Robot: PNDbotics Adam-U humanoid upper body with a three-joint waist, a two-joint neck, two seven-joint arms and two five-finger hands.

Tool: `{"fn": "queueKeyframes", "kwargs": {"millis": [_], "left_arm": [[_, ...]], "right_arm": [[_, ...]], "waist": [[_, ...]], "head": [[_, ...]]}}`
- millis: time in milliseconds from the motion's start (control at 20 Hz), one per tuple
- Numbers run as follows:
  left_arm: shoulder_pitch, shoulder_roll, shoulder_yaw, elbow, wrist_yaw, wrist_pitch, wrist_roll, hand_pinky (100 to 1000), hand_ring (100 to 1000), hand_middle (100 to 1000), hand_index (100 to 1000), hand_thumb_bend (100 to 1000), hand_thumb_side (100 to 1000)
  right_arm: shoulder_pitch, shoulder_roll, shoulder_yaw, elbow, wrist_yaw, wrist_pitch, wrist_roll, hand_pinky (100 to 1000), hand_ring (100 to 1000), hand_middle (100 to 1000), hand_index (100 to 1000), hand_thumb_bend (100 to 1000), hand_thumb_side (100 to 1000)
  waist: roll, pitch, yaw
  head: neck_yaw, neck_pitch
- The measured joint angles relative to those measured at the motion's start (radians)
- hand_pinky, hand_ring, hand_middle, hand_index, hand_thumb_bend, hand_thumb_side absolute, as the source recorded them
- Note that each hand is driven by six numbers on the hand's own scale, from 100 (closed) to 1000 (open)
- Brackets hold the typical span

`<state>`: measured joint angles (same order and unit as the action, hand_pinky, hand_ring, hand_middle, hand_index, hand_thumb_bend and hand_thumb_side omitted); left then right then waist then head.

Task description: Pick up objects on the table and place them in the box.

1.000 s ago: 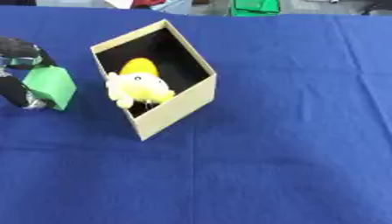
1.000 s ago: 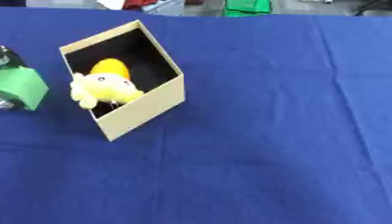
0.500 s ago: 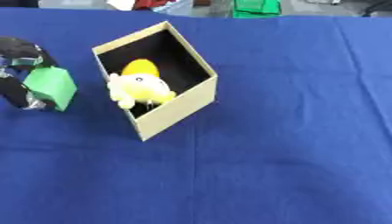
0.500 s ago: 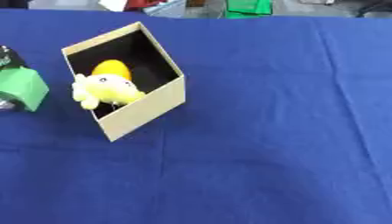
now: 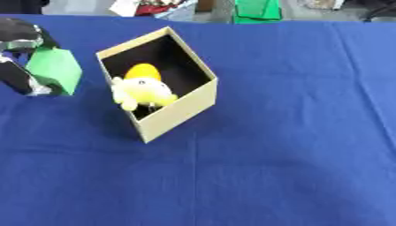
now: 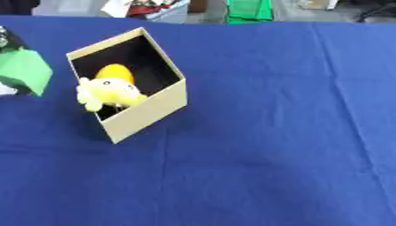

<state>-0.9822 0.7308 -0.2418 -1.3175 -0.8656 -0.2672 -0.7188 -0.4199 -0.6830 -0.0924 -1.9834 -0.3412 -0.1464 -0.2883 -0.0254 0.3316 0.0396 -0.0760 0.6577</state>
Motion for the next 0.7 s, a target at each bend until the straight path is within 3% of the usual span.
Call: {"fn": "queueKeyframes", "kwargs": {"millis": [350, 700], "left_arm": [[-0.027, -0.033, -0.007, -0.12, -0.003, 0.059, 0.079, 433, 557, 537, 699, 100, 468], [-0.053, -0.088, -0.034, -0.17, 0.017, 0.103, 0.108, 426, 558, 540, 701, 100, 482]], "right_arm": [[0.006, 0.0, 0.0, 0.0, -0.005, -0.001, -0.001, 899, 877, 757, 877, 100, 879], [0.005, 0.001, 0.0, 0.0, -0.01, -0.001, -0.001, 900, 877, 756, 877, 100, 878]], "waist": [[-0.001, -0.007, 0.0], [-0.001, -0.012, -0.007]], "head": [[-0.052, 0.019], [-0.091, 0.019]]}}
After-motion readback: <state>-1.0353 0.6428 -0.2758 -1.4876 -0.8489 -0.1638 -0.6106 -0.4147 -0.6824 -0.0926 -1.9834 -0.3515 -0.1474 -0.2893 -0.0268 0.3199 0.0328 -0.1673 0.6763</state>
